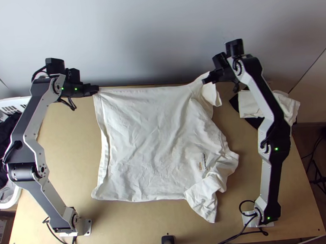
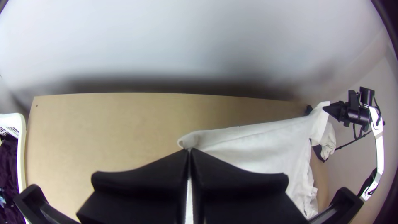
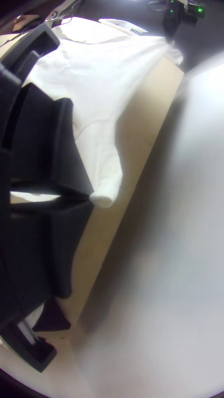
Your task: Fold the t-shirt
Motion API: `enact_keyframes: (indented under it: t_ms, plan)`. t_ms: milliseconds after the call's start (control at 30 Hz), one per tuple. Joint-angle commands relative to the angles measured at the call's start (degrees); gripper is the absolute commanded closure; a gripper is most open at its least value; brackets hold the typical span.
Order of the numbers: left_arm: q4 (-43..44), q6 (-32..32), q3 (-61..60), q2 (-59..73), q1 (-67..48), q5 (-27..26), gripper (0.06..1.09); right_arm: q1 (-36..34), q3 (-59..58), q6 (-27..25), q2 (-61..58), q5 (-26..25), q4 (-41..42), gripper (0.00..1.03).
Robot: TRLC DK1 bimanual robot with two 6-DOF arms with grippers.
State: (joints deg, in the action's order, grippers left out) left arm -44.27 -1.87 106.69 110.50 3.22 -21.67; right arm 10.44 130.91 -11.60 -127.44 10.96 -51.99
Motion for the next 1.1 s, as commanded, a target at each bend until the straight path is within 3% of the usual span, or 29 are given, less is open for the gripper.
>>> enact_keyframes:
  t_ms: [0, 300, 733, 1067]
  plan:
    - [-0.6, 2.5, -0.2, 0.2, 2.4, -0.3, 1.05, -2.9, -0.7, -1.8, -0.2, -0.1, -0.3, 1.00]
    - [0.2, 5.6, 0.4, 3.8, 2.9, -0.2, 1.05, 0.2, 0.3, -5.1, -4.0, -1.2, 5.5, 1.00]
    - [1.1, 6.1, 1.7, 8.1, 2.6, 0.4, 1.05, 4.8, -4.2, -12.9, -7.2, -11.6, 23.5, 1.00]
    - [2.4, 6.3, 1.8, 9.3, 3.4, 0.3, 1.05, 3.9, -8.5, -13.1, -6.5, -12.5, 24.2, 1.00]
